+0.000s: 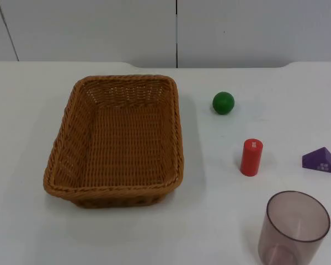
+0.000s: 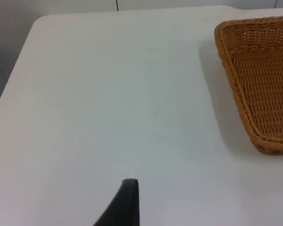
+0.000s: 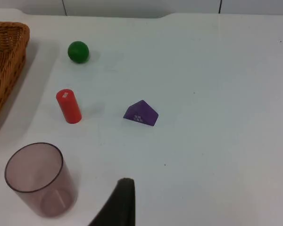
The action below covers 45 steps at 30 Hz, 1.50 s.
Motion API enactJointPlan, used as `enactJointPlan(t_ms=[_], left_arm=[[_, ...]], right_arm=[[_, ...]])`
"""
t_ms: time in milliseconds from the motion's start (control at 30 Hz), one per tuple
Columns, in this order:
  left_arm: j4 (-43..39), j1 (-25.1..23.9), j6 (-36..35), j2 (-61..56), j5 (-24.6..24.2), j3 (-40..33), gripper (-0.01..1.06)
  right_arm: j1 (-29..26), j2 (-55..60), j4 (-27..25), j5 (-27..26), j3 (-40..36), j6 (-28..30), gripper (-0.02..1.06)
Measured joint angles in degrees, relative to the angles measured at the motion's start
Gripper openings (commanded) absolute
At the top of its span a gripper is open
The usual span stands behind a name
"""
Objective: Pick up the basket with the left hand and place the triangular block into the basket with the right hand.
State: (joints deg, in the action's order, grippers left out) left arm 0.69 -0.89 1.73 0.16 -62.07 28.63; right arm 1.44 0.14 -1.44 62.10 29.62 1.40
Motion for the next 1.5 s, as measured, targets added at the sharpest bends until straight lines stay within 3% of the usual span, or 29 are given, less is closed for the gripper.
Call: enactJointPlan(t_ms=[367, 567, 700, 1000, 1267, 1500], left_arm=[[-0.69, 0.00, -0.88, 0.00, 0.00, 0.51, 0.97], [-5.10, 0.00, -3.32, 3.03, 1.02, 6.19, 0.97], [-8.62, 0.00, -5.82, 12.21, 6.90, 12.85, 0.97], [-9.31, 0.00, -6.59, 29.63, 12.38, 25.06, 0.97], [-8.99, 0.00, -6.71, 40.95, 16.26, 29.05, 0.97], [-7.07, 0.00, -6.71, 51.53, 18.62, 29.09, 0.97]], right_arm=[[0.00, 0.00, 0.00, 0.00, 0.24, -0.90, 0.93], [0.00, 4.22, 2.62, 0.04, 6.04, -1.02, 0.93], [0.00, 12.42, 4.44, -3.43, 13.58, -1.71, 0.93], [0.00, 27.99, 4.44, -6.09, 24.61, -1.81, 0.93], [0.00, 38.33, 4.44, -7.12, 27.08, -1.81, 0.93], [0.00, 45.79, 4.44, -14.66, 27.08, -1.92, 0.93]])
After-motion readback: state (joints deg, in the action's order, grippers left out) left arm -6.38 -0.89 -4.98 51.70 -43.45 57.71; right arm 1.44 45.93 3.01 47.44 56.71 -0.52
